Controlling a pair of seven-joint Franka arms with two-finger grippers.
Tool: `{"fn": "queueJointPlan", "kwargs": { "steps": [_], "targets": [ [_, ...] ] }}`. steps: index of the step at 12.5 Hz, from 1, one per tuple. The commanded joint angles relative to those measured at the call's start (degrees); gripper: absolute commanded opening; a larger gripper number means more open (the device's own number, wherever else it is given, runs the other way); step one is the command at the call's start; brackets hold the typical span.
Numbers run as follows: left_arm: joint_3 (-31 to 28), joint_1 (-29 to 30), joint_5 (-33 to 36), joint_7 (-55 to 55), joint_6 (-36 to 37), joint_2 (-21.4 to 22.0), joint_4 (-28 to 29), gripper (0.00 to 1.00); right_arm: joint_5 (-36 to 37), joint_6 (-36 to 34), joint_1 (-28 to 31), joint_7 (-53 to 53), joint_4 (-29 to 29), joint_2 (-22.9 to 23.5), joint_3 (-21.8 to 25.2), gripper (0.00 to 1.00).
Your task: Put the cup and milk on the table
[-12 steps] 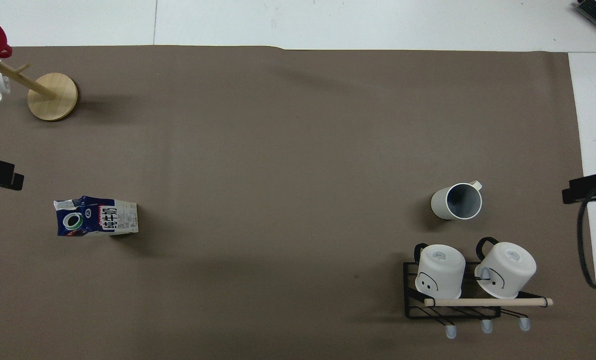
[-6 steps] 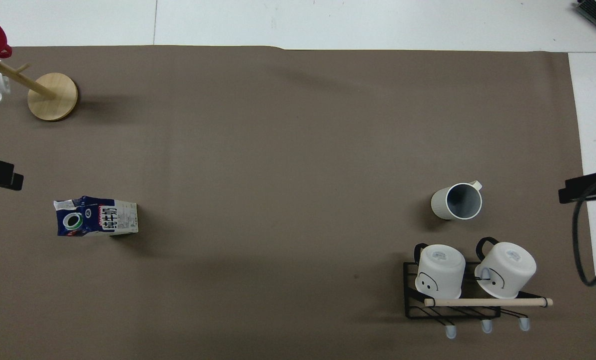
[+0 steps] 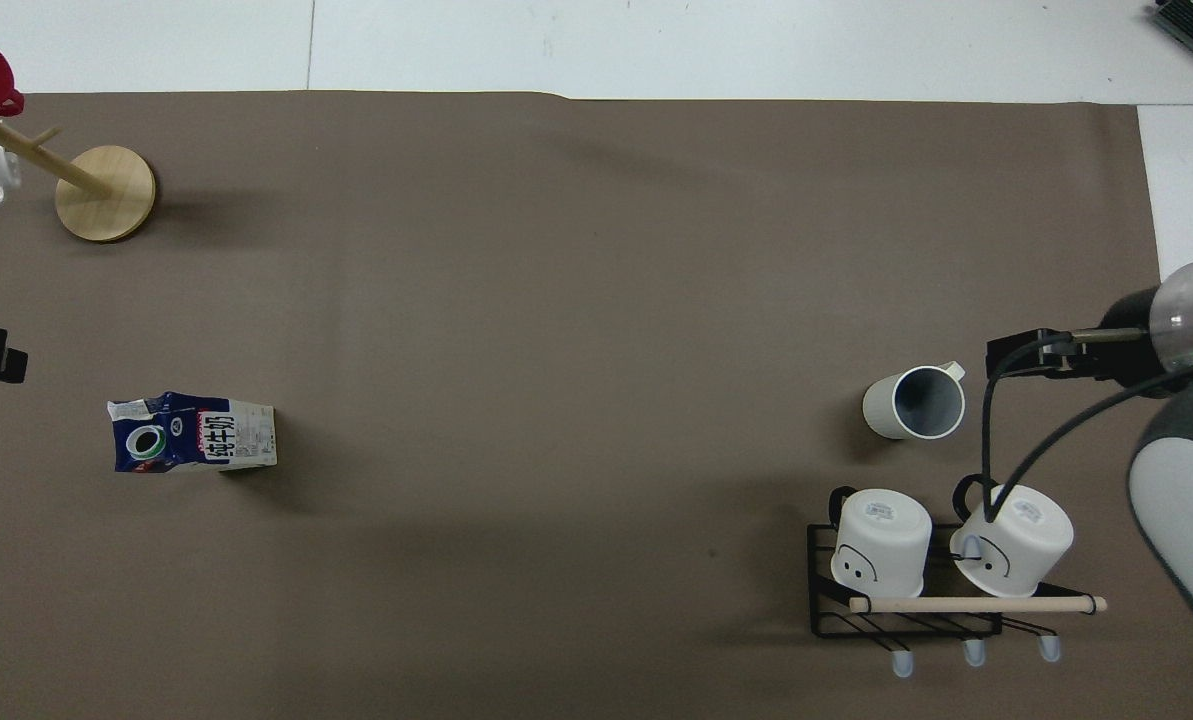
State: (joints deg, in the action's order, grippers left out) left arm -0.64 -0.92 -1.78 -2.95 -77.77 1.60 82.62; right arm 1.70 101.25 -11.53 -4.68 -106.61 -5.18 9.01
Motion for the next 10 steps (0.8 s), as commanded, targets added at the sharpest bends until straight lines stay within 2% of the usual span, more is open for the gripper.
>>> {"fn": "queueJointPlan", "kwargs": {
  "steps": [1, 5, 10],
  "targets": [
    [0.3, 0.4, 0.7, -0.1, 0.2, 1.7, 1.6, 1.0, -0.2, 6.2, -0.5, -1.5, -6.9, -0.1, 0.0, 1.0],
    [-0.1, 0.4, 0.8, -0.1, 0.1, 1.6, 1.7, 1.0, -0.2, 15.8, -1.7, -1.5, -14.8, 1.6, 0.0, 1.0],
    [-0.1, 0.0, 0.8, 0.0, -2.6, 1.8, 2.6, 1.0, -0.6, 20.2, -1.8, -1.5, -17.7, 3.3, 0.0, 1.0]
  ]
}}
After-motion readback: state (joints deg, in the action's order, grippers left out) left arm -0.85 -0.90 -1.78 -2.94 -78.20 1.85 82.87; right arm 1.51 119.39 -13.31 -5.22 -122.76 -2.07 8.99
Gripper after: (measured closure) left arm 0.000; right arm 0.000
